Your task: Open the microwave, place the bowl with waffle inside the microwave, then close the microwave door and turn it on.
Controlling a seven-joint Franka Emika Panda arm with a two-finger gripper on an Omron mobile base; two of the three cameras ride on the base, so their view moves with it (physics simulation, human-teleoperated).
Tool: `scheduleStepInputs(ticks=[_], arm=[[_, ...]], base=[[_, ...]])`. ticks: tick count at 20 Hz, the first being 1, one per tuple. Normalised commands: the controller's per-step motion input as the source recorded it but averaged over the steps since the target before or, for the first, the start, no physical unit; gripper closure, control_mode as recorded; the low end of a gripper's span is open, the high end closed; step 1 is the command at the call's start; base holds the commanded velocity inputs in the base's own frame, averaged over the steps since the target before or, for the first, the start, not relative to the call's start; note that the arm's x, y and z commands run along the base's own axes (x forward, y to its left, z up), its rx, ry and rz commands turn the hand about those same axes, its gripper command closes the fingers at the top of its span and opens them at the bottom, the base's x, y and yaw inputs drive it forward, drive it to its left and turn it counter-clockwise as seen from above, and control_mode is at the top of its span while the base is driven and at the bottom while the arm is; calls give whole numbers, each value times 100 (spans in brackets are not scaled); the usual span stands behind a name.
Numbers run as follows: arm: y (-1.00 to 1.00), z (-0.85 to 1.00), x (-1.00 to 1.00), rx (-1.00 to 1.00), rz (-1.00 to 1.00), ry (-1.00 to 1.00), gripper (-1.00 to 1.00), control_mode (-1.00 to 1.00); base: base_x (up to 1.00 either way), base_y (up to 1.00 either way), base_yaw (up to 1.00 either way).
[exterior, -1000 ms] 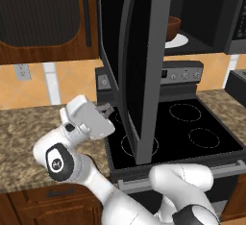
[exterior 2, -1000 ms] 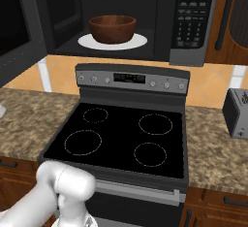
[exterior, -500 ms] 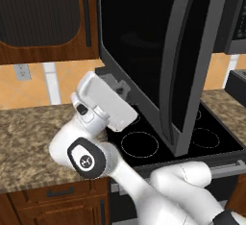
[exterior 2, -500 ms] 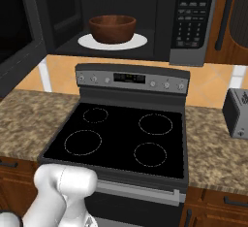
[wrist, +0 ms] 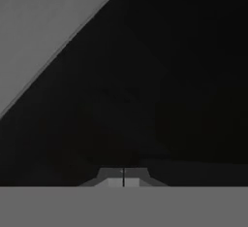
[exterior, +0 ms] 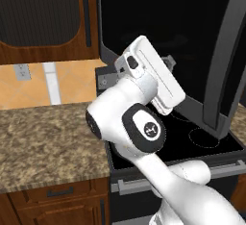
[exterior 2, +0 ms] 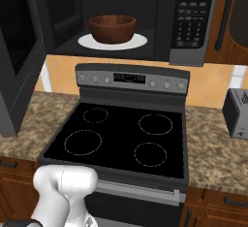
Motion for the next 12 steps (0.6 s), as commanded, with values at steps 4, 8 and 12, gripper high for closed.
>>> scheduleStepInputs(ticks=[4,8,12], arm=[[-100,27,18,19,4,65,100,-100],[-100,45,36,21,11,55,100,-100],[-100,16,86,34,16,19,100,-100]], base=[[0,0,0],[0,0,0],[0,0,0]])
